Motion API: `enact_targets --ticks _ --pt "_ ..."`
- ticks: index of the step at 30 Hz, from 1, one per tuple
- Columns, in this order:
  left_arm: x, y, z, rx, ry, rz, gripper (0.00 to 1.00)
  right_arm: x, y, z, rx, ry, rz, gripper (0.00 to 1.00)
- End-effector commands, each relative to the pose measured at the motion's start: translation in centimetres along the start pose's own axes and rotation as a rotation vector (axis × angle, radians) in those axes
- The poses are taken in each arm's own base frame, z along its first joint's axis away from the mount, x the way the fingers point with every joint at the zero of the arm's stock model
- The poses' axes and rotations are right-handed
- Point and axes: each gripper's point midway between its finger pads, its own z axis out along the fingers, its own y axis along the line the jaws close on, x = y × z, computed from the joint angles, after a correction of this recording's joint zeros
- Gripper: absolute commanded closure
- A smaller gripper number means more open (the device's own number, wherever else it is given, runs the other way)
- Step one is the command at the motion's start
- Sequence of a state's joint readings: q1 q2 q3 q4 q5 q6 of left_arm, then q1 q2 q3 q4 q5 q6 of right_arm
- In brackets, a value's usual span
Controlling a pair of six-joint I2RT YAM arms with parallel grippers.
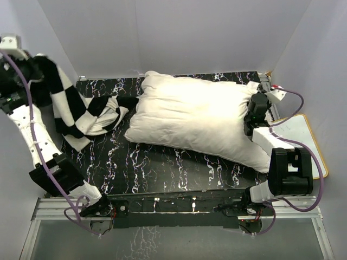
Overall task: Remove the pillowcase from the pillow
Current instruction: Place the pillowcase at the center of the board, then adjust the pillow at the center of the board.
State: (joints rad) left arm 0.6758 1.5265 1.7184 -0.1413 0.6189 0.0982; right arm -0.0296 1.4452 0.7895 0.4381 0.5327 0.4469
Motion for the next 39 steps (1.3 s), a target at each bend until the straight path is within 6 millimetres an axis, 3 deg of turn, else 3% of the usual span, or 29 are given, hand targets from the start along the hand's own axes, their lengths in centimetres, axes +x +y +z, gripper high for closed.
enact_targets --ticks 1,4,7,8,10,14,16,19,20,22,23,25,27,31,33,36,38,39 --pt "-13.5 -10.5 -2.7 0.231 -0.316 0.067 1.00 -0.9 4.5 -2.3 -0.102 -0.070 0.041 0.92" --pt "-17.8 -13.1 -3.7 0.273 -0.423 0.073 1.00 0.7 6.1 -3.4 -0.129 -0.048 0.025 0.92" --pt "-18.3 -14.0 -4.1 0.272 -0.430 0.101 1.00 1.8 7.4 -4.3 -0.146 -0.036 0.016 0.92" --pt "-17.1 -13.8 -3.8 0.256 -0.404 0.124 1.00 2.0 7.6 -4.4 -0.146 -0.036 0.011 0.92" --pt "-12.8 -12.4 -2.7 0.186 -0.308 0.178 1.00 2.0 7.6 -4.5 -0.136 -0.041 0.004 0.92" --pt "-3.1 -8.7 -1.9 0.012 -0.085 0.325 1.00 1.5 7.5 -4.5 -0.132 -0.054 -0.022 0.92" --pt "1.2 -8.8 -2.2 0.026 0.011 0.340 1.00 1.4 7.6 -4.6 -0.140 -0.056 -0.035 0.92" --pt "6.4 -11.9 -3.3 0.182 0.123 0.275 0.96 2.3 8.7 -5.0 -0.199 -0.022 -0.042 0.92" --pt "8.2 -13.0 -3.6 0.234 0.167 0.241 0.81 2.9 9.2 -5.3 -0.219 -0.005 -0.050 0.92" --pt "12.0 -15.1 -3.9 0.313 0.279 0.200 0.34 4.2 10.2 -5.9 -0.244 0.017 -0.078 0.92" --pt "14.2 -16.0 -4.3 0.357 0.354 0.186 0.18 4.8 10.5 -6.2 -0.258 0.031 -0.089 0.92" --pt "16.5 -16.7 -4.9 0.402 0.426 0.169 0.04 6.1 11.2 -6.7 -0.284 0.057 -0.107 0.92" --pt "17.5 -16.9 -5.6 0.424 0.458 0.179 0.03 7.0 11.3 -6.8 -0.287 0.077 -0.132 0.89" --pt "17.8 -16.6 -6.3 0.383 0.446 0.196 0.03 7.2 11.6 -7.1 -0.325 0.085 -0.160 0.74" --pt "17.9 -16.4 -6.4 0.355 0.435 0.184 0.03 7.1 14.0 -7.8 -0.447 0.097 -0.181 0.54" --pt "18.2 -16.4 -6.4 0.326 0.422 0.144 0.03 7.3 18.5 -9.5 -0.694 0.133 -0.225 0.35" --pt "18.5 -16.5 -6.3 0.320 0.424 0.121 0.03 6.3 19.0 -9.9 -0.719 0.126 -0.224 0.23" --pt "18.4 -16.2 -6.0 0.297 0.416 0.110 0.03 5.4 18.7 -10.0 -0.718 0.107 -0.208 0.05"
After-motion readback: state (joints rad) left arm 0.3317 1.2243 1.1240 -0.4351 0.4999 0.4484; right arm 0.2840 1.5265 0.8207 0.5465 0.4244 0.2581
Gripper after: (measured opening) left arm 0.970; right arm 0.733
